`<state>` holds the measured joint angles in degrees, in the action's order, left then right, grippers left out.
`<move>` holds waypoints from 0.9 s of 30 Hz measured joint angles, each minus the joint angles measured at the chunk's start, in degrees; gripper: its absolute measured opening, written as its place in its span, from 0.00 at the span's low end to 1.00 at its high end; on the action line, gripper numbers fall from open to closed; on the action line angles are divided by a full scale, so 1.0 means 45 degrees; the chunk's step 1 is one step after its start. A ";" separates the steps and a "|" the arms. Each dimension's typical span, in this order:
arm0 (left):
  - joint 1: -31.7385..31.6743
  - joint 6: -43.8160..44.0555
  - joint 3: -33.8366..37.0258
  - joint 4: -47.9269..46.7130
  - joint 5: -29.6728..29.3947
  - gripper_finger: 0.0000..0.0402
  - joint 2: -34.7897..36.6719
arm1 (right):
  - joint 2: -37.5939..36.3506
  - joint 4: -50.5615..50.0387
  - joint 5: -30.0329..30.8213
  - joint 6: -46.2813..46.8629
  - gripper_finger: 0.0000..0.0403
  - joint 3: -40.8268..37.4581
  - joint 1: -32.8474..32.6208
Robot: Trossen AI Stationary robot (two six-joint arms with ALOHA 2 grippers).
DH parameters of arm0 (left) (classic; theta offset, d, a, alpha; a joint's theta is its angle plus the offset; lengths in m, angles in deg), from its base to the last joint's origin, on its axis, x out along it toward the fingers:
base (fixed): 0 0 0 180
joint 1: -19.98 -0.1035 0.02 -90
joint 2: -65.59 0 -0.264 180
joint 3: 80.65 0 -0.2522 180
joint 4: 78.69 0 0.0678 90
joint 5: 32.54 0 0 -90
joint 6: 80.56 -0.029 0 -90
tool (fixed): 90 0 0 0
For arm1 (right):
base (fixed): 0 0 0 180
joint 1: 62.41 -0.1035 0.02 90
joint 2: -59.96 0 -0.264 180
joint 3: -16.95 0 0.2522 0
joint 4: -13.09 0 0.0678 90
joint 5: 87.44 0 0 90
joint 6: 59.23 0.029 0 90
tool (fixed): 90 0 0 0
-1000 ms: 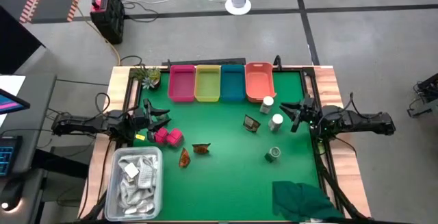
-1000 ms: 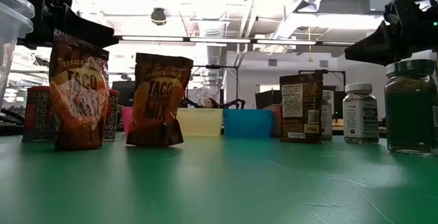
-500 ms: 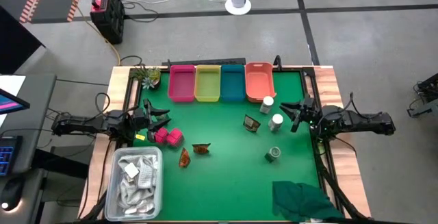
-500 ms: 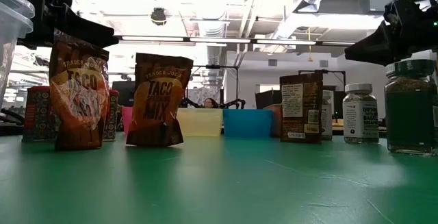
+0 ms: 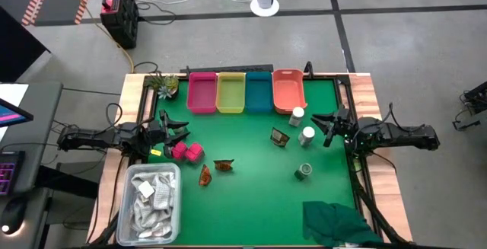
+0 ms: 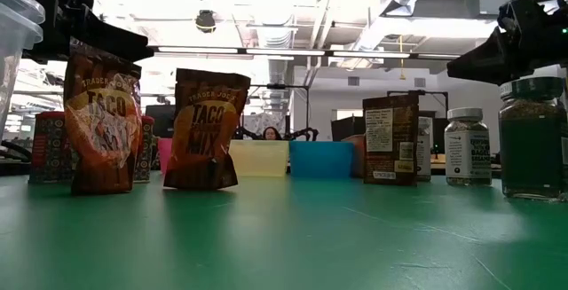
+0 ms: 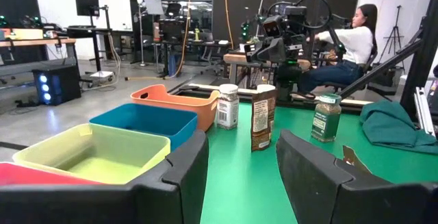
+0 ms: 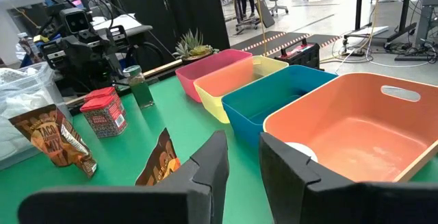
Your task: Sort spices by type
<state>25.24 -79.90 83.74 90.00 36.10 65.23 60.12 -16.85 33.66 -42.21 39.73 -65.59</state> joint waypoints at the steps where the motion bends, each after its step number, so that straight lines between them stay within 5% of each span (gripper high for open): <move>1: 0.0004 0.0000 0.0000 0.0004 0.0000 0.40 0.0000 | -0.0005 0.0005 0.0000 0.0000 0.28 0.0000 0.0000; 24: 0.0004 0.0049 0.0000 0.0007 0.0000 0.40 0.0000 | -0.0003 0.0000 0.0000 -0.0005 0.28 0.0000 0.0003; 27: 0.0005 0.1840 0.0000 0.0183 0.0015 0.40 0.0000 | 0.0000 0.0000 0.0000 0.0000 0.28 0.0000 0.0000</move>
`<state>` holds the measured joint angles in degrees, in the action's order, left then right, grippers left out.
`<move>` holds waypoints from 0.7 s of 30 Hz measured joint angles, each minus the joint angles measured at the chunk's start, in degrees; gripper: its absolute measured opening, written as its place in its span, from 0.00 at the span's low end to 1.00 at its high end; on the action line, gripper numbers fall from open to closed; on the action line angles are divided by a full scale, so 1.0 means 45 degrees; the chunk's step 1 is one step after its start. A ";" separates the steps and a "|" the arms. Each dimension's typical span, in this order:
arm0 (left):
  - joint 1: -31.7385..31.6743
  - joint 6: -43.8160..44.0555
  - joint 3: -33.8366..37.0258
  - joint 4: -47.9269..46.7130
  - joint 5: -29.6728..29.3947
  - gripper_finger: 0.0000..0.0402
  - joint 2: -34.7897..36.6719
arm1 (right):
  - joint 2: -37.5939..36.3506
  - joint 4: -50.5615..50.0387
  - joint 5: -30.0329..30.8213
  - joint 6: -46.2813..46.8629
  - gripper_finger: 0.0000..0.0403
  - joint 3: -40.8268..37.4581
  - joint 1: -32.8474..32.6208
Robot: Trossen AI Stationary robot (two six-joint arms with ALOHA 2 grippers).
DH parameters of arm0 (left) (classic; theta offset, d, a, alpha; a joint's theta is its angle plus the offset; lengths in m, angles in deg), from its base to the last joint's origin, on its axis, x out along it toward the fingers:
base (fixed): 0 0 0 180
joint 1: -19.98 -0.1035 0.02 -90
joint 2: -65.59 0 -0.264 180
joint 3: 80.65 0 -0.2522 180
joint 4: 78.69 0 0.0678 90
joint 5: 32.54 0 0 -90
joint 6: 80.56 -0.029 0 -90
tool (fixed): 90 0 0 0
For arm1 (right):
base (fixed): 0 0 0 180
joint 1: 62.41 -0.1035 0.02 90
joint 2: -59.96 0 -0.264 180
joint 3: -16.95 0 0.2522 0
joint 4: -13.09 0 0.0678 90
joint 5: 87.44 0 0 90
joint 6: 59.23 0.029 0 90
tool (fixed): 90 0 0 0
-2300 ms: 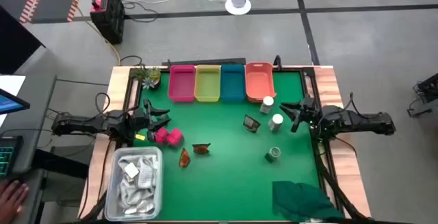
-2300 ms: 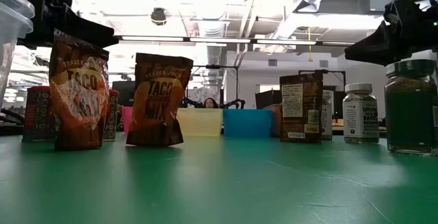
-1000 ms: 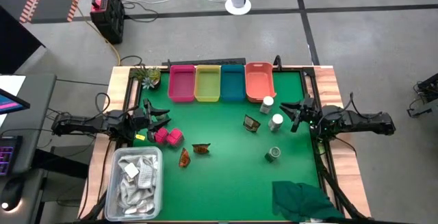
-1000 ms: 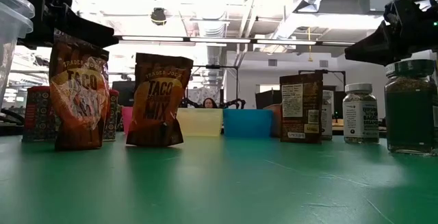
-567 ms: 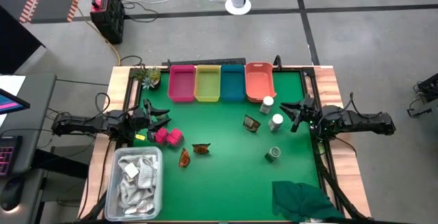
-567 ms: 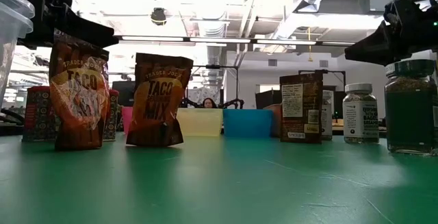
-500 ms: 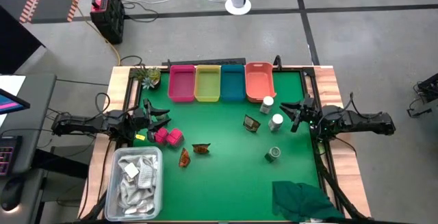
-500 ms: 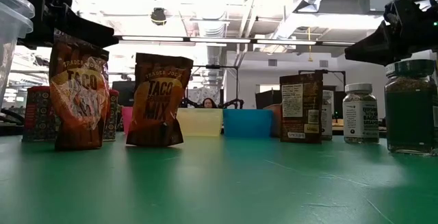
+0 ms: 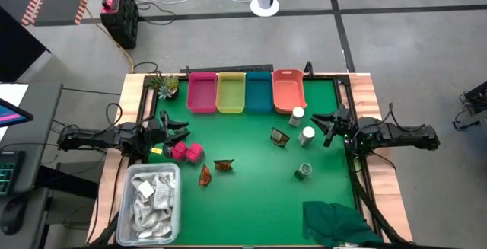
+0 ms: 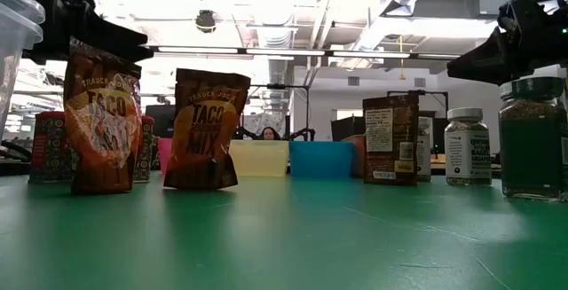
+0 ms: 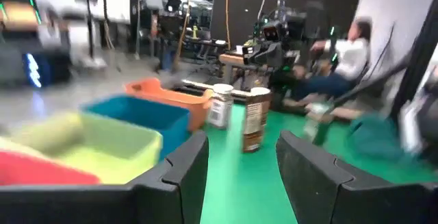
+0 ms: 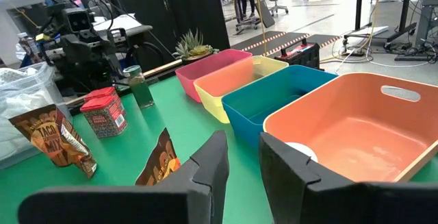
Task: Sort spices by type
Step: Put the white lid seasoning bottle into the orange bin
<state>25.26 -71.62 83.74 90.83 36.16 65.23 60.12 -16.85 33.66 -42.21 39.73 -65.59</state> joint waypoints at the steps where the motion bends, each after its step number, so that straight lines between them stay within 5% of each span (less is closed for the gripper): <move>1: 0.0000 0.0848 0.0000 0.0051 0.0000 0.40 0.0000 | -0.0001 0.0003 0.0000 0.0000 0.28 -0.0005 0.0005; 6: 0.0000 0.3316 0.0000 0.0114 -0.0004 0.40 0.0000 | -0.0005 0.0000 0.0000 0.0000 0.28 0.0000 0.0000; 16: 0.0000 0.3188 -0.0086 0.1377 -0.0052 0.40 0.0009 | 0.0000 0.1078 -0.0010 0.2931 0.28 0.0000 -0.0120; 21: -0.0004 0.2740 -0.0968 0.1512 -0.0285 0.40 -0.0015 | 0.0024 0.1693 -0.0078 0.1923 0.28 0.0000 0.0053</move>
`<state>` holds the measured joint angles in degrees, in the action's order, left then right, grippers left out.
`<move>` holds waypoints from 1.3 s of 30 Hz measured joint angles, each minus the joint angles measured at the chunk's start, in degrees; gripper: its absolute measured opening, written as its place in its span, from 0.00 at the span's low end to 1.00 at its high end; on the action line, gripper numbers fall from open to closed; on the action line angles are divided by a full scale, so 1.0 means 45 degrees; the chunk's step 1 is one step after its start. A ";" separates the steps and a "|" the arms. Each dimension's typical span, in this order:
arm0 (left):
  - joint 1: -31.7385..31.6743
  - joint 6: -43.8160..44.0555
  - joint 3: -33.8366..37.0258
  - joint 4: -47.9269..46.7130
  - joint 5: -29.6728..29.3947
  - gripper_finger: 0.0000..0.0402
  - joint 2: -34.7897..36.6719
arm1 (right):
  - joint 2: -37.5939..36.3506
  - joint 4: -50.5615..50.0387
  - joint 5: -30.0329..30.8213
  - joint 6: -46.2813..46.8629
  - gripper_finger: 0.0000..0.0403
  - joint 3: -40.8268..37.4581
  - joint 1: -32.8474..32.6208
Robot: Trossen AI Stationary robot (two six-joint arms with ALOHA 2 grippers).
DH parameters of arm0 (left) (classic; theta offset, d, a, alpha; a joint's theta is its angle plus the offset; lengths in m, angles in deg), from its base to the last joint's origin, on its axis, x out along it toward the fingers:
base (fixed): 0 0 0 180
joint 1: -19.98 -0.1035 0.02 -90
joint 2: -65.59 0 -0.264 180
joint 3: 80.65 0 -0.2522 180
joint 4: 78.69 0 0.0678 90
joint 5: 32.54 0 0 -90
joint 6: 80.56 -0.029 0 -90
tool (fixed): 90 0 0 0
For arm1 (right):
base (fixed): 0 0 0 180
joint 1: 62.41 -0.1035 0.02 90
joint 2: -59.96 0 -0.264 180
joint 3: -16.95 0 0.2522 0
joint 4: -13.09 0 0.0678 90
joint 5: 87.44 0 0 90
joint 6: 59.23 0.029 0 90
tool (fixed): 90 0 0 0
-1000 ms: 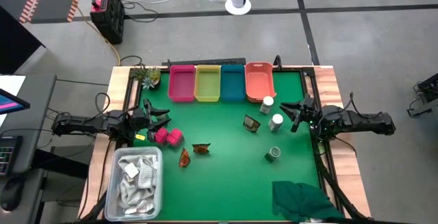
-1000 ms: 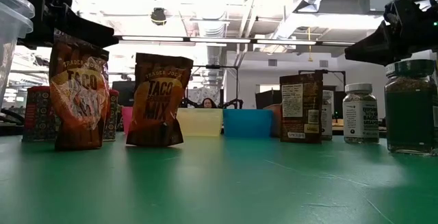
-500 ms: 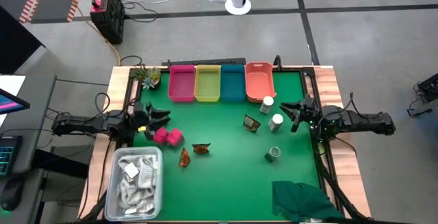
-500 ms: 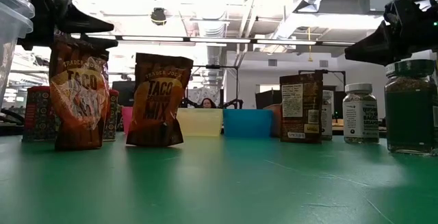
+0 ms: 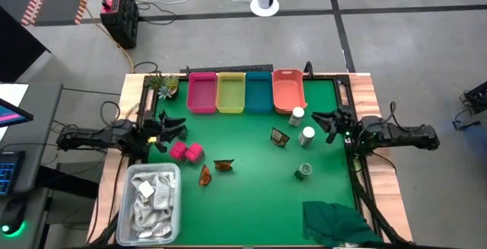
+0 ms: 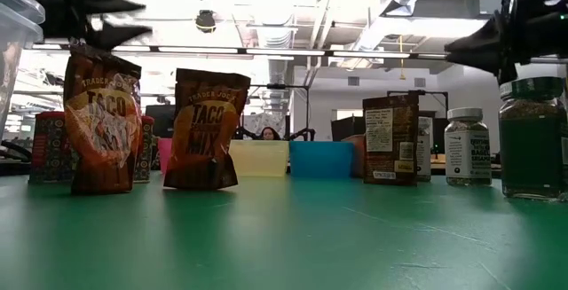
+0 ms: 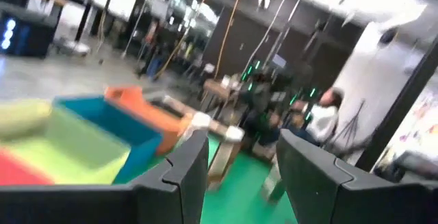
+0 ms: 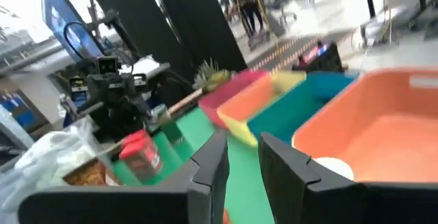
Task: Sort spices by type
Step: Put the white lid seasoning bottle into the orange bin
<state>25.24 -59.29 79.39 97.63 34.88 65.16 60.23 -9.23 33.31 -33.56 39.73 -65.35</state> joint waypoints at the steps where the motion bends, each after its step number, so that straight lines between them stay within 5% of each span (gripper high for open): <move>1: 0.0004 -0.0004 -0.0231 -0.0052 -0.0044 0.40 0.0026 | -0.0005 0.0178 0.0001 -0.0098 0.28 0.0000 0.0035; 7: 0.0002 0.0022 -0.1761 -0.2707 -0.0488 0.40 -0.0373 | 0.0019 0.1071 -0.0130 -0.0753 0.28 0.0000 0.0115; 11: 0.0000 0.1076 -0.2696 -0.4900 -0.0762 0.40 -0.1374 | 0.0156 0.2008 -0.1875 -0.2740 0.28 0.0090 0.0088; 18: -0.0017 0.2217 -0.4893 -0.8476 -0.1299 0.41 -0.4523 | 0.2590 0.0090 -0.1486 -0.3680 0.29 0.1628 0.1247; 31: -0.0792 0.0484 -0.8083 -0.9415 -0.2208 0.44 -0.9430 | 0.9701 -0.4840 -0.1600 -0.4411 0.76 0.6225 0.3618; 39: -0.0948 0.0469 -0.8252 -0.9452 -0.2047 0.44 -1.0308 | 1.3002 -0.5149 -0.3916 -0.5520 0.84 0.7463 0.5438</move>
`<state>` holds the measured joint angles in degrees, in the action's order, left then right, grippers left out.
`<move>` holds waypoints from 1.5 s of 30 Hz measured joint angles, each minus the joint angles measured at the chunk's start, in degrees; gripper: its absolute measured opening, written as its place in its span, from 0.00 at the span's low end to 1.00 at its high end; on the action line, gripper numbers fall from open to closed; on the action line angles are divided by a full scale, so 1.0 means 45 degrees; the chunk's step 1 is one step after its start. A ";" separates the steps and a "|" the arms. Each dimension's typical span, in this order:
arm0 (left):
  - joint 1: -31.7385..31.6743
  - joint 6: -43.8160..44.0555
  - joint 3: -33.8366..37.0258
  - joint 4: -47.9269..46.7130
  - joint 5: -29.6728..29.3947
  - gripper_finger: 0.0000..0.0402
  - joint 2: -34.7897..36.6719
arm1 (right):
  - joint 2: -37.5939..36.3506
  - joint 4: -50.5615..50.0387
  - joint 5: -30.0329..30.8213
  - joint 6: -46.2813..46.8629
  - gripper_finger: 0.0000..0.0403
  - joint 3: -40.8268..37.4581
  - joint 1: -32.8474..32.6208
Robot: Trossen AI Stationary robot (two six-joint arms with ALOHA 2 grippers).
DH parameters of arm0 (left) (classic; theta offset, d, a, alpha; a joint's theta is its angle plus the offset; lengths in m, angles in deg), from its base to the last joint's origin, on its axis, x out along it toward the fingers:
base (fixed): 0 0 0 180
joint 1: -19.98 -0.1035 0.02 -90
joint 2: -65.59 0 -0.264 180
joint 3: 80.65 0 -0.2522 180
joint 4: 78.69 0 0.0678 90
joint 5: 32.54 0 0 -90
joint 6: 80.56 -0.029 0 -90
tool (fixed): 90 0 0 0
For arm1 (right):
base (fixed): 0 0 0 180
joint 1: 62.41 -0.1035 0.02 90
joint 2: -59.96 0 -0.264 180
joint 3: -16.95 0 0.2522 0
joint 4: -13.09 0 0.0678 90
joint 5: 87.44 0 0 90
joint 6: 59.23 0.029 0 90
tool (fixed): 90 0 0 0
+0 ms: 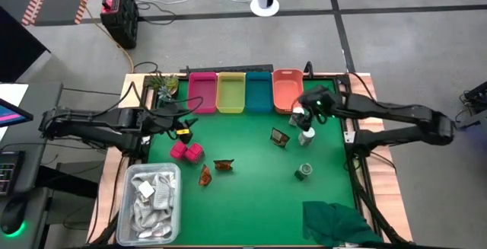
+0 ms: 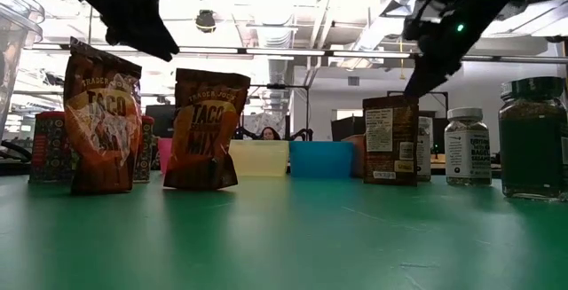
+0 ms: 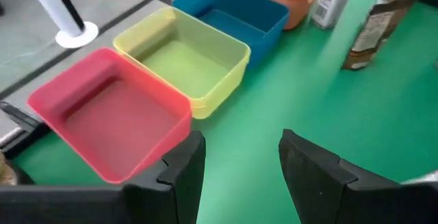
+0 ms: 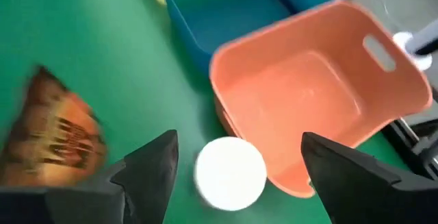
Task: Sort spices by type
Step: Put the white lid seasoning bottle into the orange bin
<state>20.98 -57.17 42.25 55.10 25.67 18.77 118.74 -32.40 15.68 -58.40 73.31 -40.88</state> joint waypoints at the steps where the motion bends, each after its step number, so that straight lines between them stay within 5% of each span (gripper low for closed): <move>1: 0.0006 0.0097 -0.0004 -0.0006 0.0116 0.44 0.0001 | 0.0233 -0.0075 -0.0090 -0.0165 0.84 0.0022 0.0212; 6: 0.0120 0.0467 -0.0006 -0.0108 0.0696 0.44 0.0094 | 0.0941 -0.0149 -0.1307 -0.0289 0.83 0.0070 0.0911; 21: 0.0277 0.0293 -0.0008 -0.0234 0.0609 0.44 0.0166 | 0.1911 -0.0163 -0.1641 -0.0365 0.82 0.0069 0.0972; 34: 0.0277 0.0284 -0.0004 -0.0242 0.0476 0.44 0.0166 | 0.3237 0.0326 -0.1655 -0.0911 0.56 0.0075 0.1010; 45: 0.0277 0.0230 -0.0004 -0.0222 0.0336 0.44 0.0166 | 0.2148 -0.0721 -0.1640 -0.0659 0.56 0.0219 0.0964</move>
<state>22.22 -56.14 42.24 54.10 27.18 19.52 128.41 -35.65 8.30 -61.36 74.30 -36.55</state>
